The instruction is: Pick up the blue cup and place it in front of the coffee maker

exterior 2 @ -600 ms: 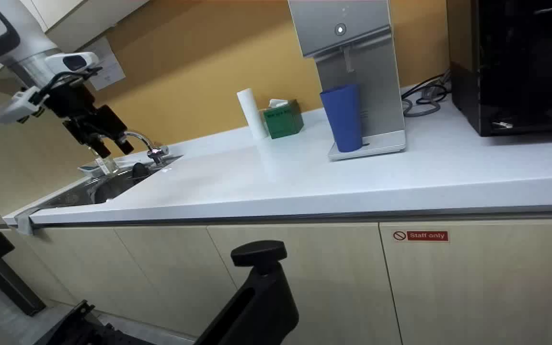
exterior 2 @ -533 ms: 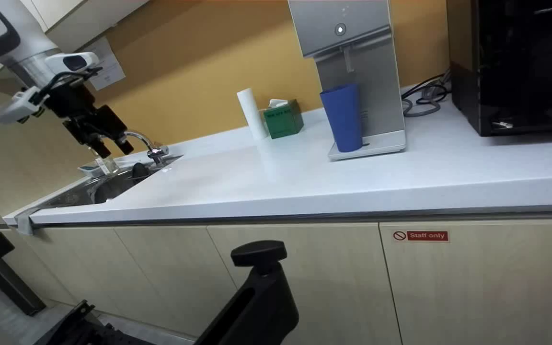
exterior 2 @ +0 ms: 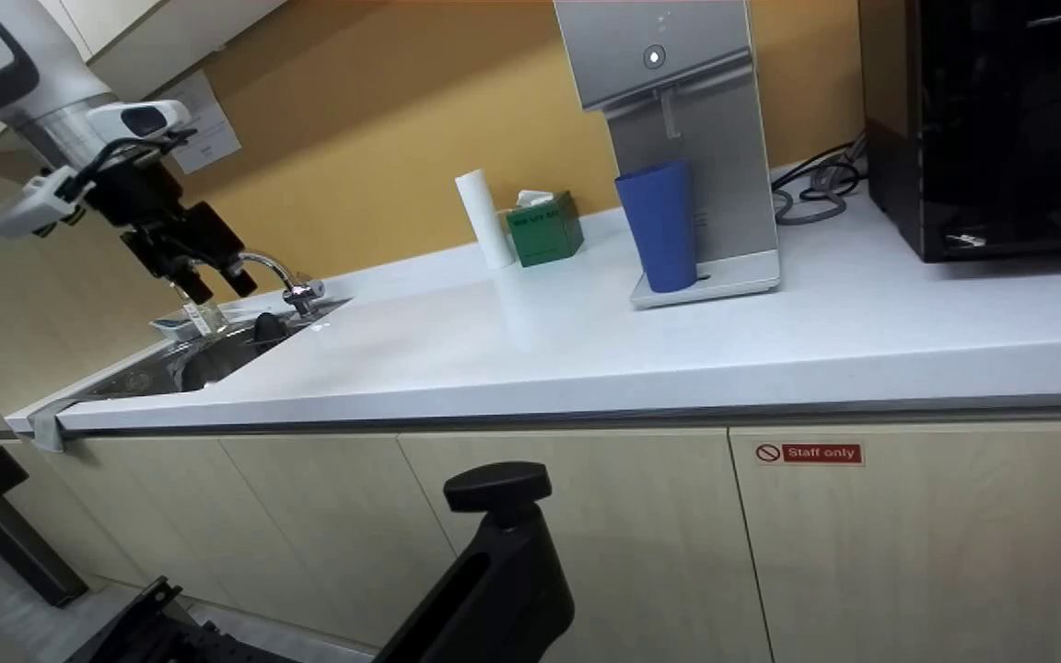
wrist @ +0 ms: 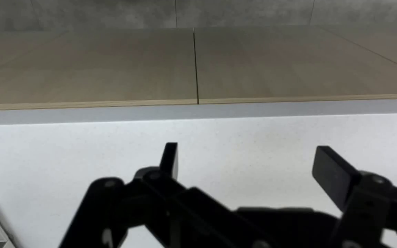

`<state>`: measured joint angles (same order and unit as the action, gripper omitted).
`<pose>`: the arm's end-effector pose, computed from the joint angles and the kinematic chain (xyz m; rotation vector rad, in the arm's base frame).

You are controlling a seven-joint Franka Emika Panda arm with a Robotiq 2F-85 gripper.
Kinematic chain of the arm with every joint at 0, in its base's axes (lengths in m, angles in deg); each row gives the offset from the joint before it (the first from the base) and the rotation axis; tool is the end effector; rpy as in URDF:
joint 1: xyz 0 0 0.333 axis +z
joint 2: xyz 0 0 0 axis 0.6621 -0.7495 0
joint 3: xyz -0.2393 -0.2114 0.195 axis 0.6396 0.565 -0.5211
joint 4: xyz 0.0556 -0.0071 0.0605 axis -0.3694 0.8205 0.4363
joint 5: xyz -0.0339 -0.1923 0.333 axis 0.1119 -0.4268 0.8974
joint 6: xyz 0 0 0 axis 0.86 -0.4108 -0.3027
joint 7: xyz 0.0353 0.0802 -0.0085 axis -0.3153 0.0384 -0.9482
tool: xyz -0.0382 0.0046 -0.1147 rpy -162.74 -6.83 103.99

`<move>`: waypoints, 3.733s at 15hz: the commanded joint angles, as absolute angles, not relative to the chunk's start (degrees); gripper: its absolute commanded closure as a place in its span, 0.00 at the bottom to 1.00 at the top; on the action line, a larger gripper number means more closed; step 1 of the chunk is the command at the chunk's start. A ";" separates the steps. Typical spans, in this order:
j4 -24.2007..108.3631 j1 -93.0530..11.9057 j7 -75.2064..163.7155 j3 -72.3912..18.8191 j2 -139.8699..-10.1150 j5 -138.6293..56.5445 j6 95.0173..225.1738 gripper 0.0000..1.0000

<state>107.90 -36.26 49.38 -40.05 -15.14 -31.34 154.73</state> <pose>0.2850 0.0820 0.4791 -3.0825 0.0159 -0.3789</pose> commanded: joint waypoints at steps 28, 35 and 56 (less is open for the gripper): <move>94.62 -54.14 43.59 -25.17 -32.80 -39.02 164.83 0.00; 95.39 -54.01 44.32 -24.44 -33.02 -39.57 166.30 0.00; 77.05 -52.77 21.17 -13.87 -61.25 -25.11 183.85 0.00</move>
<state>77.01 -52.77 21.16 -13.87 -61.28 -25.09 183.84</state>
